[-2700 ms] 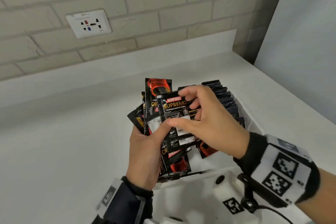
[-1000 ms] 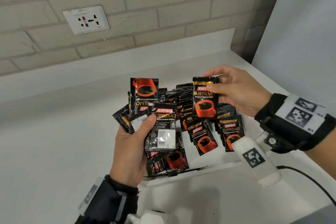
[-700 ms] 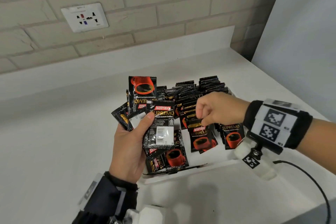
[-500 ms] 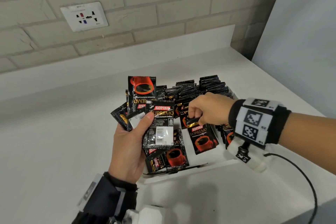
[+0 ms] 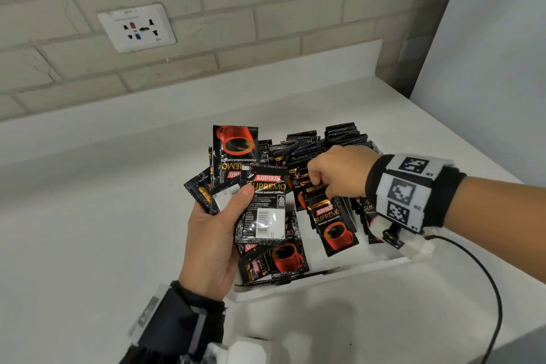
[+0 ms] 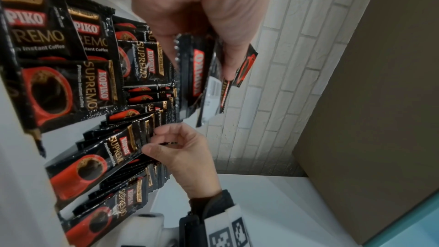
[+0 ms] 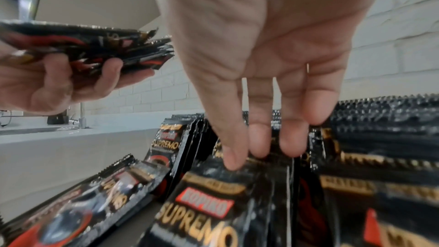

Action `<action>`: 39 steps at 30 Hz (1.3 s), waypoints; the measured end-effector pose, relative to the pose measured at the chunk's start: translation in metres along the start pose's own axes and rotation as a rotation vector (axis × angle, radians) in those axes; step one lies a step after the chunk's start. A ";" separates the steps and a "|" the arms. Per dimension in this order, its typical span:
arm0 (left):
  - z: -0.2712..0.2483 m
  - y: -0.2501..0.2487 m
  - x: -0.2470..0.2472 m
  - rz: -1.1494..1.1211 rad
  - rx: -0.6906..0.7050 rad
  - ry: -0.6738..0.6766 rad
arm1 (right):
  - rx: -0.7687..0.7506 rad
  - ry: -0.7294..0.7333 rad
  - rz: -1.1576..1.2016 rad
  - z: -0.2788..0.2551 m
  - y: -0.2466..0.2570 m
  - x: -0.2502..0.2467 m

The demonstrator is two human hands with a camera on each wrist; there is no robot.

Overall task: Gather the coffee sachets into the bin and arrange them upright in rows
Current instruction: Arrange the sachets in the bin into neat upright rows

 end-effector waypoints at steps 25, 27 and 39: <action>0.002 -0.007 0.012 -0.077 0.081 -0.127 | -0.035 -0.390 0.608 -0.051 0.001 -0.033; 0.001 -0.007 0.013 -0.057 0.080 -0.114 | -0.027 -0.345 0.658 -0.051 0.000 -0.032; -0.002 -0.011 0.005 -0.056 0.093 -0.092 | -0.069 -0.190 0.788 -0.046 -0.013 -0.054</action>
Point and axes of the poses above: each hand's wrist, its own z-axis towards the middle knuckle, its own x-axis out of the palm, y = z × x, the point moved 5 cm from there along z, towards the middle knuckle, and after that the axes turned 9 degrees about z, right-handed, at the moved point
